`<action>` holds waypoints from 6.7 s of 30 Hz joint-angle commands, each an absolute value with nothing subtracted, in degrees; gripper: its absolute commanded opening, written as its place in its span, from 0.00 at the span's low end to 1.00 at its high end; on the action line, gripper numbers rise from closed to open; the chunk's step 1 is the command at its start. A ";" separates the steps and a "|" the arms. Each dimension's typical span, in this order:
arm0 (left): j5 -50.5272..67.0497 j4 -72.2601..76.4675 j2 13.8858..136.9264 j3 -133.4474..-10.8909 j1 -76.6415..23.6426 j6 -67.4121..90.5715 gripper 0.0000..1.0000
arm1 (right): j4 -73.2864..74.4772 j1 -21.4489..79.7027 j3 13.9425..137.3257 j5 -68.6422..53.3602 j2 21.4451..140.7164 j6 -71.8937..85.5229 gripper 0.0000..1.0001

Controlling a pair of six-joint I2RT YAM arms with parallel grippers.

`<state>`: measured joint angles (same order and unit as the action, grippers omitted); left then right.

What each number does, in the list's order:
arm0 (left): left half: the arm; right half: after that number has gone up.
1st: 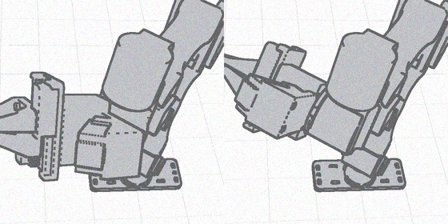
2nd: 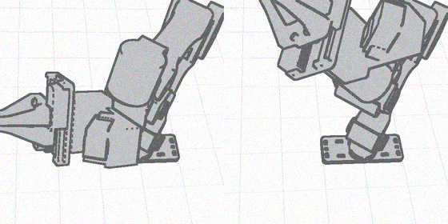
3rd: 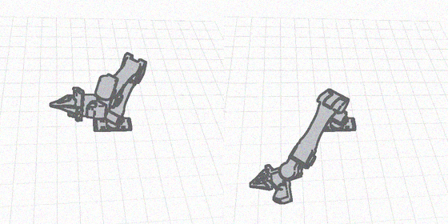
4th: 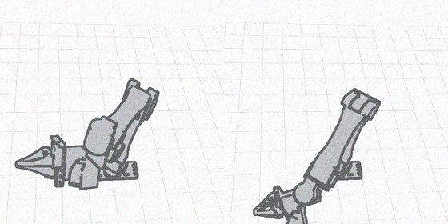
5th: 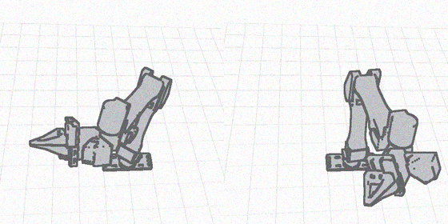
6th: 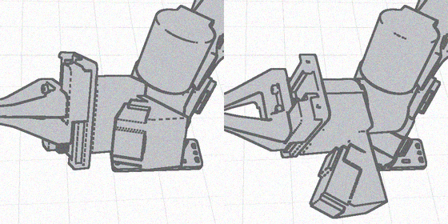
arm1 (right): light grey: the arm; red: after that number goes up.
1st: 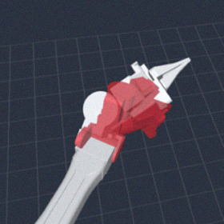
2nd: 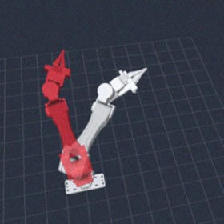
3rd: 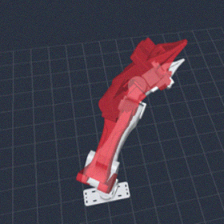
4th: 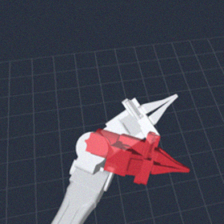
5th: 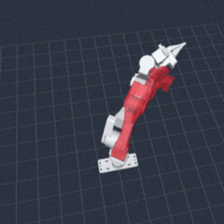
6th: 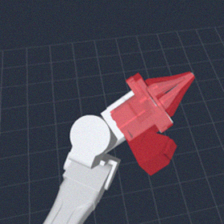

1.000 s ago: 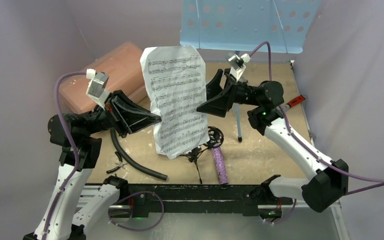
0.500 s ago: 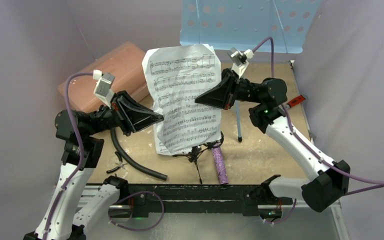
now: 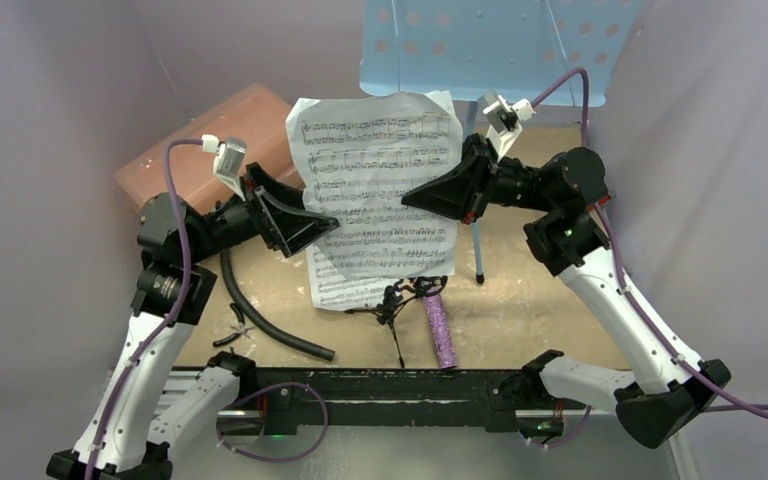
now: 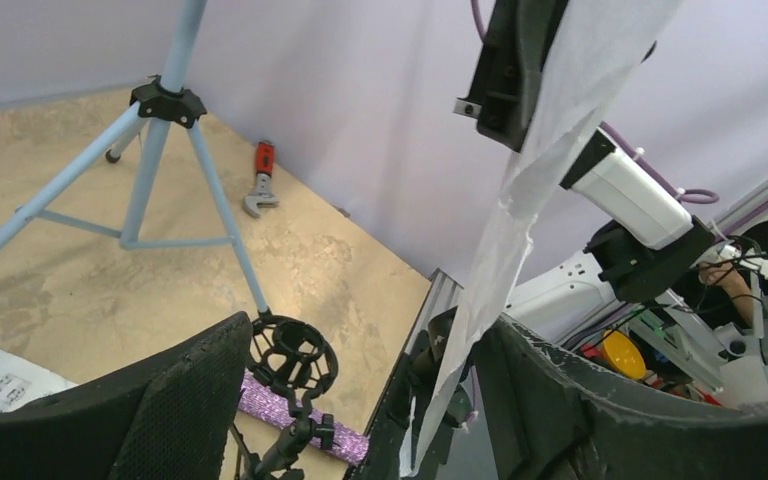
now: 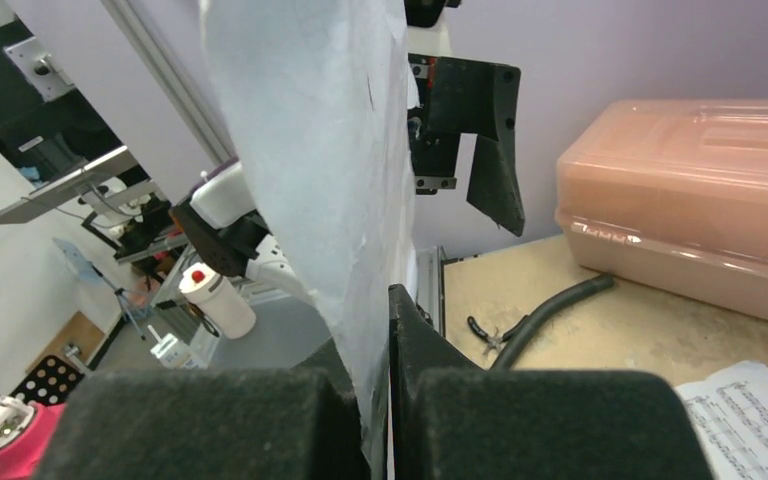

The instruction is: Set up the instrument practice props

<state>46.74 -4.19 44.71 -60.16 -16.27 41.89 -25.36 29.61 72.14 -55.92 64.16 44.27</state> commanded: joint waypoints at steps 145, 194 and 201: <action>20.19 18.00 92.46 -118.15 -32.58 42.67 0.00 | 36.39 3.73 139.84 -7.99 87.69 12.15 0.50; 17.50 20.26 99.76 -125.81 -33.70 38.17 0.00 | 33.39 3.78 136.05 -12.31 90.97 11.80 0.17; 14.77 18.91 101.21 -127.21 -34.91 37.45 0.00 | 33.57 3.77 135.79 -12.66 90.29 10.68 0.00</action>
<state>17.28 18.15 100.31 -124.14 -33.65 39.16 35.27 3.46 135.74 -11.55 91.46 11.03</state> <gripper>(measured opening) 0.003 0.020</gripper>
